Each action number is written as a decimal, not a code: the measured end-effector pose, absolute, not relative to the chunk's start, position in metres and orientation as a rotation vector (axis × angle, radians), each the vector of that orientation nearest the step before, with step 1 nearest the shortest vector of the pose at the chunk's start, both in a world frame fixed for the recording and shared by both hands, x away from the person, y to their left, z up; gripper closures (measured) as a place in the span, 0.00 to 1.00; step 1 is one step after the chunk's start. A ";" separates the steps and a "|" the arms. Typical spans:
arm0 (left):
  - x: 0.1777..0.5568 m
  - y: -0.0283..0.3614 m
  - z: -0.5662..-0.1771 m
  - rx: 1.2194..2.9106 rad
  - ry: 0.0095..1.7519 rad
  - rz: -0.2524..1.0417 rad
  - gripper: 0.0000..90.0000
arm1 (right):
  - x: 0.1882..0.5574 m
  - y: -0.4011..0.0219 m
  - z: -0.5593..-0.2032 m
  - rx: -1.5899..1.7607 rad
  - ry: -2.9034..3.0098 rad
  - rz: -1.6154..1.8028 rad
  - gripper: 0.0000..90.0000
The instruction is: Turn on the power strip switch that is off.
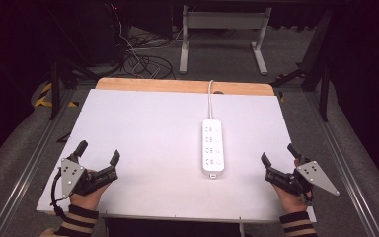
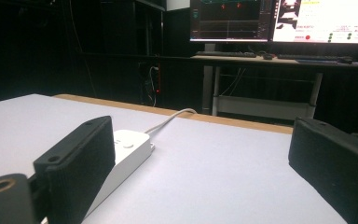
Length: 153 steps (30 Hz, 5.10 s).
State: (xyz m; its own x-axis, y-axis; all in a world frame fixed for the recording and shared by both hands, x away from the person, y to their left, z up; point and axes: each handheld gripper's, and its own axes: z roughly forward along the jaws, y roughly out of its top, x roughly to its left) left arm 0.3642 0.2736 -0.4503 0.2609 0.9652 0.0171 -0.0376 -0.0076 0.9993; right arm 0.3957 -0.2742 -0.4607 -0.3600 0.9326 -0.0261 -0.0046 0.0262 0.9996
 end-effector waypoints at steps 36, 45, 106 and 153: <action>0.365 0.271 -0.451 1.306 0.979 1.055 0.00 | 0.388 -0.270 -0.410 0.972 1.512 1.496 0.19; 0.367 0.271 -0.452 1.312 0.984 1.054 0.00 | 0.410 -0.276 -0.381 1.007 1.580 1.674 0.48; 0.368 0.271 -0.452 1.335 0.964 1.053 0.00 | 0.574 -0.122 -0.406 1.221 2.325 0.763 1.00; 0.367 0.272 -0.452 1.351 0.966 1.056 0.00 | 0.576 -0.116 -0.447 1.250 2.289 0.795 1.00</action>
State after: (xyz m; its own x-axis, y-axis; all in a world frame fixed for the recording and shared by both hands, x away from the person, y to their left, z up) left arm 0.3667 0.2721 -0.4524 0.2665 0.9621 0.0585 -0.0275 -0.0531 0.9982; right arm 0.5757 -0.1164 -0.4472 -0.5126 0.8546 -0.0828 0.6194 0.4349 0.6536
